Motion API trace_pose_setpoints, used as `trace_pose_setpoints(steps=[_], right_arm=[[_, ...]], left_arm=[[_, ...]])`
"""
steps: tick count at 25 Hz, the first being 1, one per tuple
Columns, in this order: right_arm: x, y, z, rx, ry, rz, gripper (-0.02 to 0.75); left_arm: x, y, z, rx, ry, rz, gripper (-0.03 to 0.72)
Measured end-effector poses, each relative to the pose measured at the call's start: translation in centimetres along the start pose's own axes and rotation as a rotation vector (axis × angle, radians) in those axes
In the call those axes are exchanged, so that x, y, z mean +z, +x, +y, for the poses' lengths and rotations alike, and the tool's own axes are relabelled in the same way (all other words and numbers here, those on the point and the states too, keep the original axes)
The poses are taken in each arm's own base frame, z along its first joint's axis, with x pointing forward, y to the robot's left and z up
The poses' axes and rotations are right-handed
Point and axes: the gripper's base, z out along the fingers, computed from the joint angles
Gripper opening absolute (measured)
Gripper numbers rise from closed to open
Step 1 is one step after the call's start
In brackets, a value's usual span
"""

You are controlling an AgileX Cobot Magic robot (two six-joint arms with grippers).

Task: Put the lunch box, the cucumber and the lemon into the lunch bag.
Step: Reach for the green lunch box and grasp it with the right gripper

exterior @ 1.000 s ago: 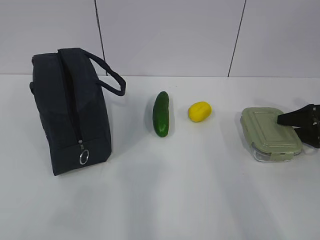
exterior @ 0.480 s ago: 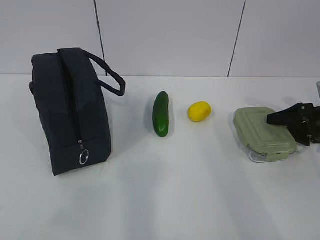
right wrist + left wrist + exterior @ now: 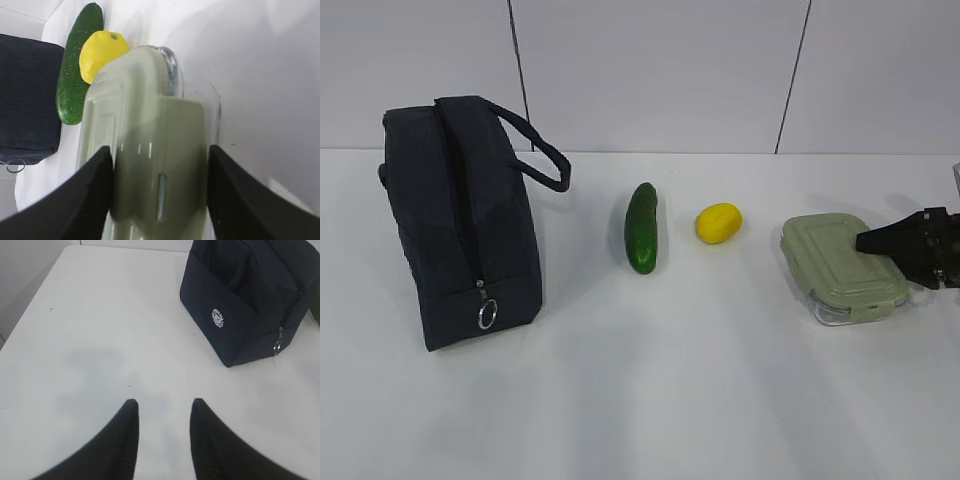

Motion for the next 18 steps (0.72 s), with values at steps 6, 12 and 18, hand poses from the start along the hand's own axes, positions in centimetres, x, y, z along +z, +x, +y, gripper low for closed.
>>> trace_pose_setpoints(steps=[6,12,18], right_arm=[[0.00,0.00,0.00,0.002,0.000,0.000,0.430],[0.00,0.00,0.00,0.016,0.000,0.000,0.430],[0.00,0.00,0.00,0.020,0.000,0.000,0.409]], left_arm=[[0.00,0.00,0.00,0.000,0.000,0.000,0.240],[0.00,0.00,0.00,0.000,0.000,0.000,0.240],[0.00,0.00,0.00,0.000,0.000,0.000,0.240]])
